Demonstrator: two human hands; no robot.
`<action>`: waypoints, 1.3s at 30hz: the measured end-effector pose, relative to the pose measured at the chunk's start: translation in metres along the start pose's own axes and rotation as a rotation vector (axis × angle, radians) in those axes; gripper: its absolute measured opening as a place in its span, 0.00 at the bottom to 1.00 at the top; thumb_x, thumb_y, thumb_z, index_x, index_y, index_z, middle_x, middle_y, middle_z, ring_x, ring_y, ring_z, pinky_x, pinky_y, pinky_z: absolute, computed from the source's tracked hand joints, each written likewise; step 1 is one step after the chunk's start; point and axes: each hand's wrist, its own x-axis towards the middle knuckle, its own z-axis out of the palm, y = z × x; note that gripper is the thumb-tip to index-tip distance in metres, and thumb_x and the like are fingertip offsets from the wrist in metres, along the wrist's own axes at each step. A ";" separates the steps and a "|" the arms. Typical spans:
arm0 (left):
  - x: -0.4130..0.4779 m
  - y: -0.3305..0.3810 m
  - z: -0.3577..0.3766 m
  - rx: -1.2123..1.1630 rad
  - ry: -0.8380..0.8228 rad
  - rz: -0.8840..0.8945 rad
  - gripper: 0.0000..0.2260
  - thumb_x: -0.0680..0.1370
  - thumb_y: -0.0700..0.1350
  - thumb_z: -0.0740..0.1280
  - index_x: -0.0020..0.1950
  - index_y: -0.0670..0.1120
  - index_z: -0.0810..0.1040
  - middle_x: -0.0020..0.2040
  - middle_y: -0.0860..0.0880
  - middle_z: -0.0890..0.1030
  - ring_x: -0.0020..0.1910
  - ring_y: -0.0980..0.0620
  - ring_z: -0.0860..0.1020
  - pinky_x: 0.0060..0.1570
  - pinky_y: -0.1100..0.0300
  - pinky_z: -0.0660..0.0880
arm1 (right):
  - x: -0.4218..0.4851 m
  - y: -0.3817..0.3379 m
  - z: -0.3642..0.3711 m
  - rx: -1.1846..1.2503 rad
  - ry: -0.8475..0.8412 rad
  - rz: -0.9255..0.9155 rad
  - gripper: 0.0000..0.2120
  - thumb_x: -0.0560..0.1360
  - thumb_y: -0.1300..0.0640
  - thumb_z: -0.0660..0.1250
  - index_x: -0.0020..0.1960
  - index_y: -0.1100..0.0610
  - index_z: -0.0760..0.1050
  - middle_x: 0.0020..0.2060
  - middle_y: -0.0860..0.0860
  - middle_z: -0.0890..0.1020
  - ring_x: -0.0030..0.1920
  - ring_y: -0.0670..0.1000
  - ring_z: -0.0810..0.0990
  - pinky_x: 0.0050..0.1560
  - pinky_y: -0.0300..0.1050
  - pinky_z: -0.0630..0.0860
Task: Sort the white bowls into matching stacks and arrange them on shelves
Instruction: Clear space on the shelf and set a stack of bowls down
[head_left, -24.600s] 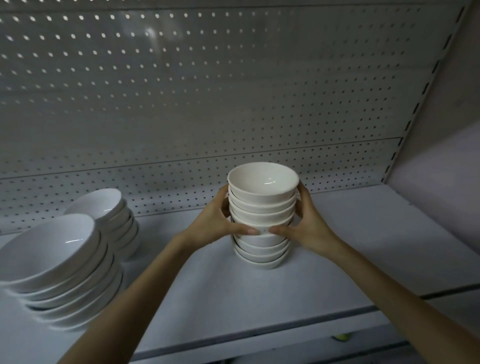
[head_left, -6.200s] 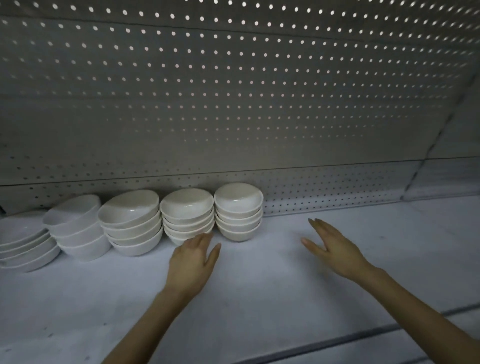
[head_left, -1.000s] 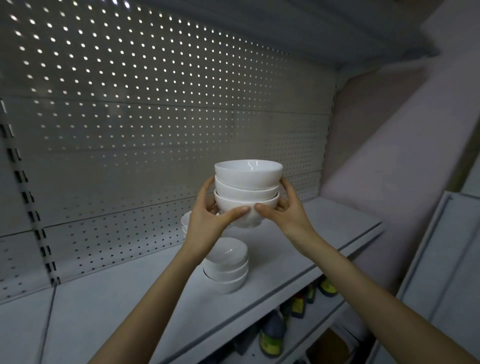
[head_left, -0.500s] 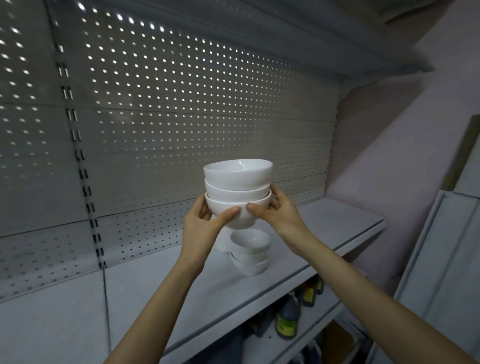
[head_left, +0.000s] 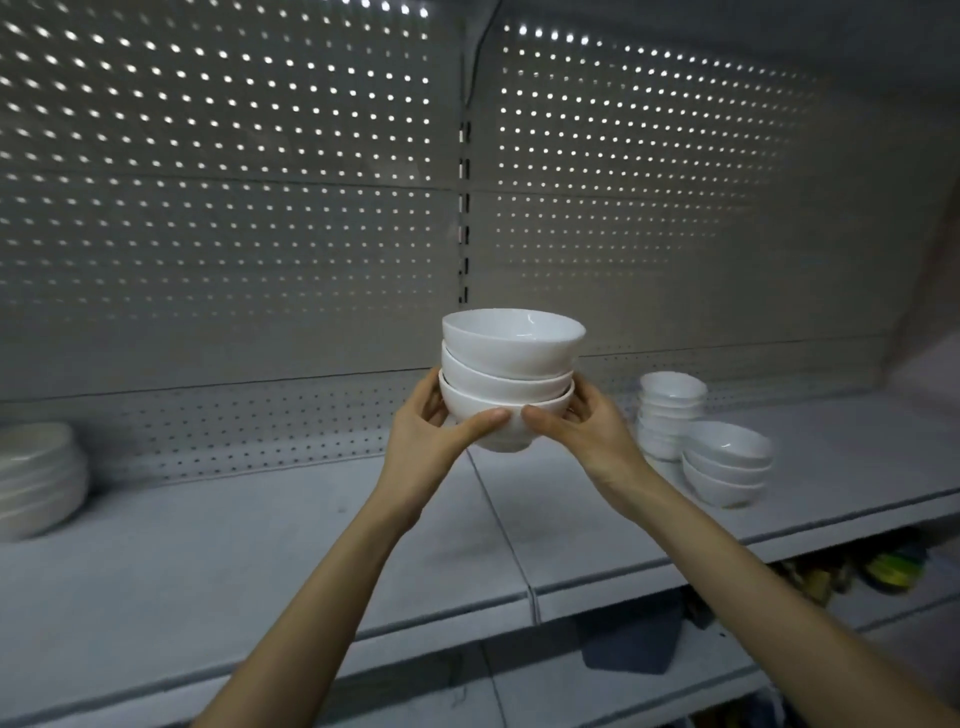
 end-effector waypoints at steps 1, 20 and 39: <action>-0.005 0.002 -0.017 0.018 0.019 -0.001 0.31 0.63 0.50 0.79 0.63 0.56 0.73 0.58 0.57 0.80 0.58 0.59 0.78 0.55 0.62 0.77 | 0.001 0.000 0.016 -0.001 -0.025 0.002 0.36 0.60 0.53 0.74 0.67 0.56 0.68 0.57 0.48 0.79 0.54 0.41 0.79 0.46 0.33 0.76; -0.038 -0.013 -0.328 0.256 0.367 -0.223 0.32 0.60 0.49 0.81 0.58 0.62 0.68 0.61 0.61 0.76 0.61 0.62 0.75 0.55 0.65 0.76 | 0.096 0.076 0.326 0.081 -0.447 0.063 0.33 0.63 0.64 0.76 0.64 0.50 0.67 0.57 0.43 0.77 0.51 0.35 0.79 0.44 0.30 0.76; -0.084 -0.081 -0.475 0.181 0.064 -0.456 0.39 0.65 0.34 0.78 0.69 0.52 0.62 0.66 0.58 0.71 0.58 0.66 0.73 0.46 0.72 0.74 | 0.054 0.163 0.452 -0.054 -0.368 0.268 0.48 0.50 0.52 0.83 0.66 0.56 0.65 0.62 0.49 0.77 0.60 0.45 0.77 0.60 0.45 0.75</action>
